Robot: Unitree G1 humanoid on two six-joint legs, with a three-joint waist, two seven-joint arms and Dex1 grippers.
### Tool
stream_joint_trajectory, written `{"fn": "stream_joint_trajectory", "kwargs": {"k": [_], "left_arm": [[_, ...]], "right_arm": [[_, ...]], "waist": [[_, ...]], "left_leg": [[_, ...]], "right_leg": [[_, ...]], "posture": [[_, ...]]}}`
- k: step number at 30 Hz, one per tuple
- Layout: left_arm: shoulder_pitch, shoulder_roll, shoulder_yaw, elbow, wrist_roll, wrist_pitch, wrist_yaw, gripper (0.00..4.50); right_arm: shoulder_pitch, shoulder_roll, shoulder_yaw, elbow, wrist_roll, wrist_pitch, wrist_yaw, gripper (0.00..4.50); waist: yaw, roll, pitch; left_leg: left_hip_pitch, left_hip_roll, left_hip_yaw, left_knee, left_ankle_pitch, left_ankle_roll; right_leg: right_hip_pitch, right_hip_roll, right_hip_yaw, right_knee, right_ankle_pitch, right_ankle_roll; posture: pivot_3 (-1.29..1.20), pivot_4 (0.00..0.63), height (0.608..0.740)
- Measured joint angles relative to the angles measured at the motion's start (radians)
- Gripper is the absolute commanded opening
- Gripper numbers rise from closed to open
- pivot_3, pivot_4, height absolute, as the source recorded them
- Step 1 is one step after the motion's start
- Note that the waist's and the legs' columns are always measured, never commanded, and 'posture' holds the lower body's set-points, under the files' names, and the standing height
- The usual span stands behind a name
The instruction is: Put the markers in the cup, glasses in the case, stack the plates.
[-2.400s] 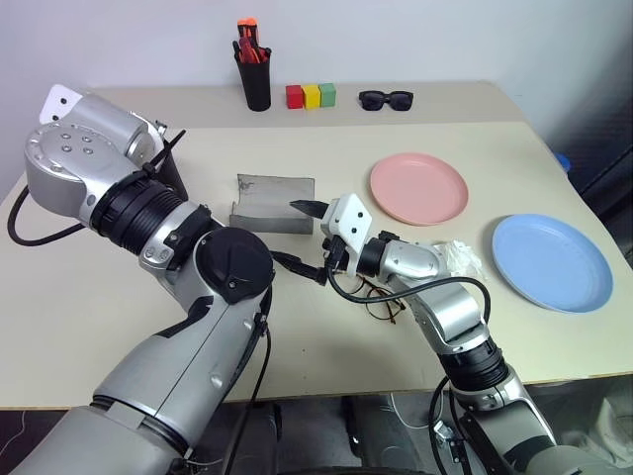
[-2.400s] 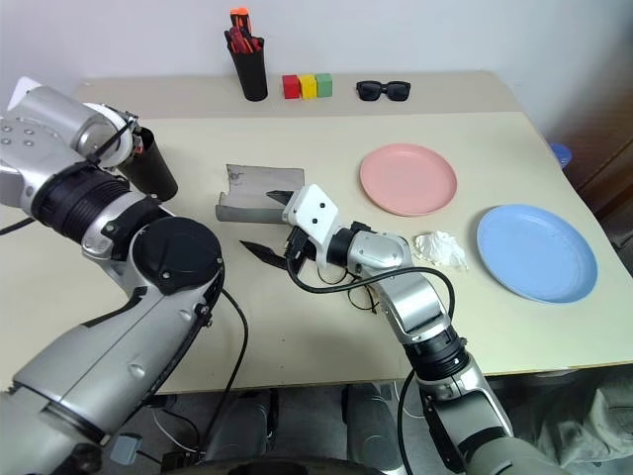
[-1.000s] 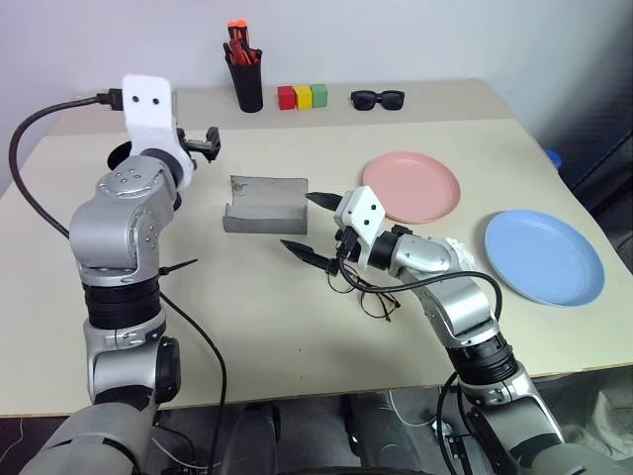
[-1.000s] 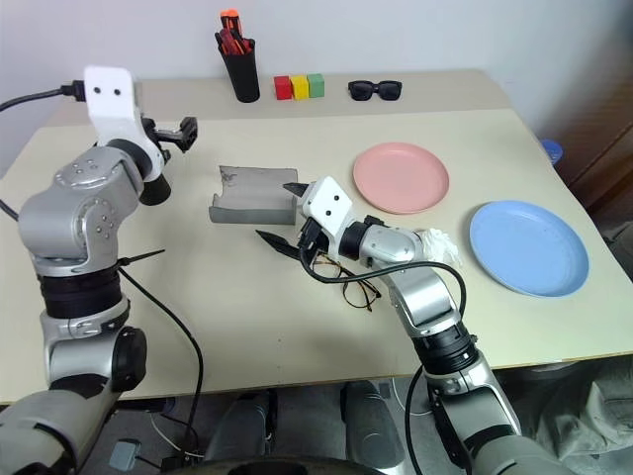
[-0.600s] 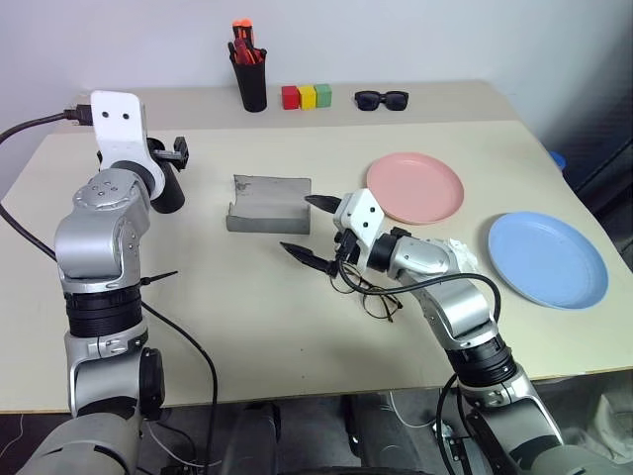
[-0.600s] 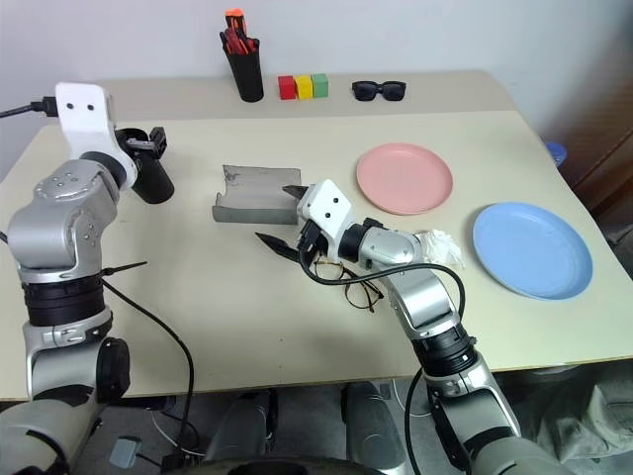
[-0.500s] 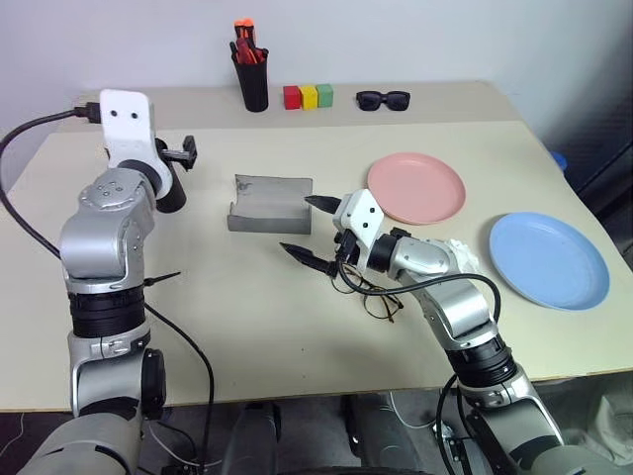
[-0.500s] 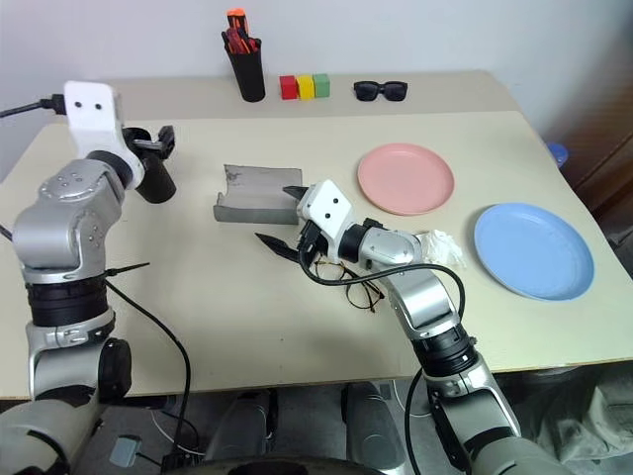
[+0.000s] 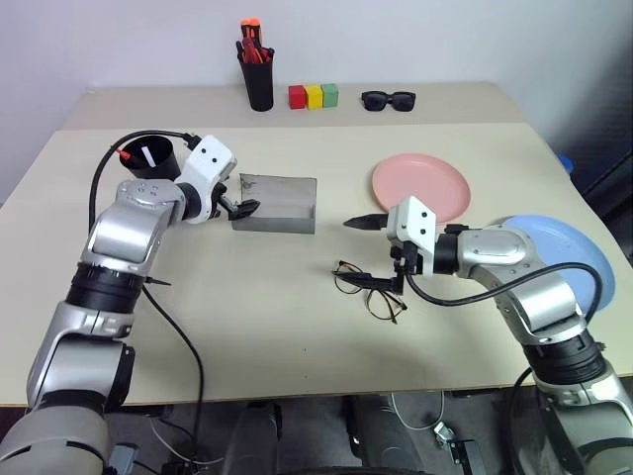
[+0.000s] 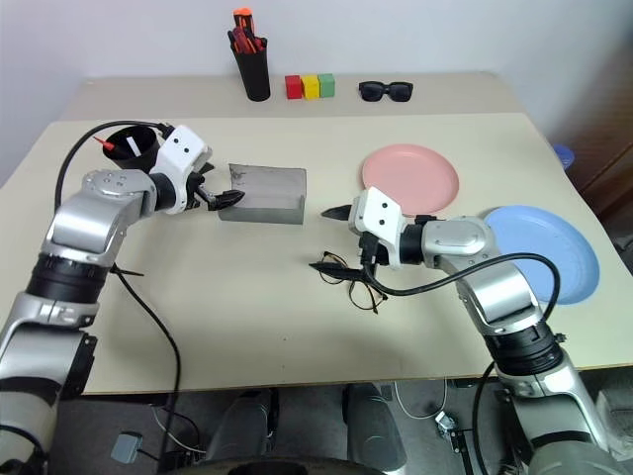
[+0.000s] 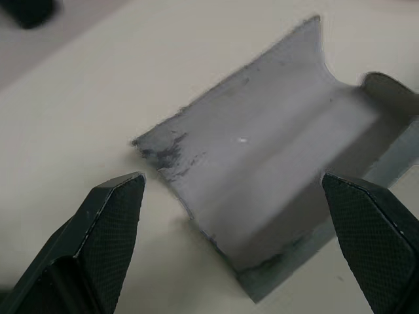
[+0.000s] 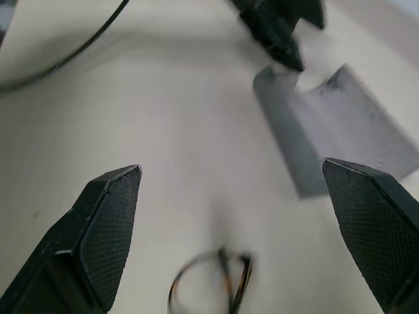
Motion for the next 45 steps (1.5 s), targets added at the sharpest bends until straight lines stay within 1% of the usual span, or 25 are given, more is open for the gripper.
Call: {"fn": "stream_joint_trajectory", "kwargs": {"k": [4,6,8,12,14,15,19,22,25,28,30,33,36,37,40,42,43,44,45], "left_arm": [[-0.066,-0.014,-0.092,0.154,0.049,-0.111,-0.174,4.42],[-0.097,-0.021,-0.131,0.219,0.085,-0.169,-0.234,3.91],[-0.124,-0.040,-0.164,0.299,0.131,-0.235,-0.268,3.19],[-0.138,-0.067,-0.166,0.388,0.164,-0.296,-0.294,1.08],[-0.138,-0.069,-0.163,0.393,0.169,-0.317,-0.314,0.13],[-0.133,-0.069,-0.161,0.388,0.169,-0.337,-0.330,0.02],[-0.088,-0.046,-0.133,0.319,0.159,-0.387,-0.383,0.02],[0.027,0.037,-0.116,0.127,0.109,-0.404,-0.487,0.02],[0.139,0.121,-0.112,-0.081,0.091,-0.399,-0.550,0.02],[0.201,0.160,-0.112,-0.222,0.087,-0.381,-0.568,0.02],[0.234,0.178,-0.114,-0.270,0.100,-0.373,-0.562,0.02],[0.243,0.179,-0.118,-0.292,0.107,-0.339,-0.556,0.87],[0.244,0.171,-0.116,-0.305,0.107,-0.336,-0.527,2.36],[0.244,0.159,-0.111,-0.305,0.106,-0.335,-0.510,2.77],[0.242,0.110,-0.076,-0.321,0.090,-0.297,-0.442,2.77],[0.250,0.108,-0.046,-0.363,0.071,-0.279,-0.421,2.77],[0.269,0.116,-0.025,-0.399,0.059,-0.261,-0.411,2.77],[0.325,0.147,0.021,-0.500,0.029,-0.221,-0.404,2.77],[0.363,0.171,0.049,-0.569,0.007,-0.190,-0.400,2.80]], "right_arm": [[0.028,-0.052,-0.022,-0.026,0.019,0.020,0.030,4.50],[0.039,-0.062,-0.032,-0.038,0.025,0.020,0.032,4.50],[0.048,-0.063,-0.038,-0.053,0.027,0.020,0.023,4.50],[0.069,-0.063,-0.047,-0.080,0.027,0.020,-0.001,4.50],[0.077,-0.063,-0.048,-0.087,0.027,0.021,-0.013,4.50],[0.080,-0.062,-0.049,-0.087,0.027,0.021,-0.018,4.50],[0.082,-0.059,-0.049,-0.087,0.026,0.020,-0.032,4.50],[0.075,-0.047,-0.049,-0.081,0.025,0.031,-0.055,4.50],[0.049,-0.005,-0.052,-0.064,0.038,0.087,-0.095,4.50],[0.027,0.013,-0.048,-0.062,0.051,0.161,-0.121,4.50],[0.011,0.002,-0.027,-0.062,0.045,0.217,-0.131,4.50],[0.009,-0.025,0.023,-0.062,0.026,0.284,-0.134,4.50],[0.009,-0.054,0.054,-0.062,0.022,0.334,-0.125,4.50],[0.009,-0.058,0.058,-0.062,0.022,0.346,-0.125,4.50],[0.010,-0.059,0.063,-0.066,0.022,0.382,-0.134,4.50],[0.010,-0.059,0.065,-0.068,0.023,0.406,-0.141,4.50],[0.009,-0.057,0.067,-0.069,0.024,0.419,-0.145,4.50],[0.011,-0.057,0.069,-0.074,0.026,0.439,-0.152,4.50],[0.013,-0.058,0.070,-0.075,0.026,0.456,-0.159,4.25]], "waist": [[-0.002,0.000,0.000],[-0.003,0.000,0.000],[-0.002,0.000,0.000],[-0.001,0.000,0.000],[-0.001,0.000,0.000],[-0.002,0.000,0.000],[-0.004,0.000,0.000],[-0.009,0.001,0.000],[-0.009,0.001,0.001],[0.001,0.001,0.001],[0.003,0.001,0.001],[0.002,0.001,0.001],[-0.001,0.001,0.001],[-0.001,0.001,0.001],[-0.002,0.001,0.001],[-0.005,0.001,0.001],[-0.006,0.001,0.001],[-0.013,0.001,0.001],[-0.015,0.001,0.001]], "left_leg": [[0.000,0.000,0.000,0.000,0.000,0.001],[0.000,0.000,0.000,0.000,0.000,0.001],[0.000,0.000,0.000,0.000,0.000,0.001],[0.000,0.000,0.000,0.000,0.000,0.001],[0.000,0.000,0.000,0.000,0.000,0.001],[0.000,0.000,0.000,0.000,0.000,0.001],[0.000,0.000,0.000,0.000,0.000,0.001],[0.000,0.001,0.000,-0.001,0.000,0.001],[0.000,0.001,0.000,0.000,0.000,0.001],[0.000,0.001,0.000,0.001,0.000,0.001],[0.000,0.001,0.001,0.002,0.000,0.001],[0.000,0.001,0.001,0.002,0.000,0.001],[0.000,0.001,0.001,0.002,0.000,0.001],[0.000,0.001,0.001,0.002,0.000,0.001],[0.000,0.001,0.001,0.002,0.000,0.001],[0.000,0.001,0.001,0.001,0.000,0.001],[0.001,0.001,0.001,0.001,0.000,0.001],[0.001,0.002,0.001,0.000,-0.001,0.001],[0.001,0.002,0.001,0.000,-0.001,0.002]], "right_leg": [[0.000,0.000,0.000,0.000,-0.001,0.000],[0.000,0.000,0.000,0.000,-0.001,0.000],[0.000,0.000,0.000,0.000,-0.001,0.000],[0.000,0.000,0.000,0.000,-0.001,0.000],[0.000,0.000,0.000,0.000,-0.001,0.000],[0.000,0.000,0.000,0.000,-0.001,0.000],[0.000,0.000,0.000,0.001,-0.001,0.000],[-0.001,0.000,0.000,0.002,-0.001,0.000],[-0.001,0.000,0.000,0.003,-0.001,-0.001],[0.000,0.000,0.000,0.003,-0.001,-0.001],[0.000,0.000,0.001,0.002,-0.002,-0.002],[0.000,0.000,0.001,0.002,-0.003,-0.004],[0.000,0.000,0.001,0.002,-0.002,-0.003],[0.000,0.000,0.001,0.003,-0.002,-0.002],[0.000,0.001,0.001,0.003,-0.002,-0.001],[0.000,0.001,0.001,0.003,-0.002,-0.001],[0.000,0.001,0.001,0.003,-0.002,-0.001],[-0.001,0.001,0.001,0.003,-0.002,-0.002],[-0.001,0.001,0.001,0.003,-0.002,-0.002]], "posture": [[0.00,0.150,0.740],[0.00,0.150,0.740],[0.00,0.150,0.740],[0.00,0.150,0.740],[0.00,0.150,0.740],[0.00,0.150,0.740],[0.00,0.150,0.740],[0.00,0.150,0.740],[0.00,0.150,0.740],[0.00,0.150,0.740],[0.00,0.150,0.740],[0.00,0.150,0.740],[0.00,0.150,0.740],[0.00,0.150,0.740],[0.00,0.150,0.740],[0.00,0.150,0.740],[0.00,0.150,0.740],[0.00,0.150,0.740],[0.00,0.150,0.740]]}}
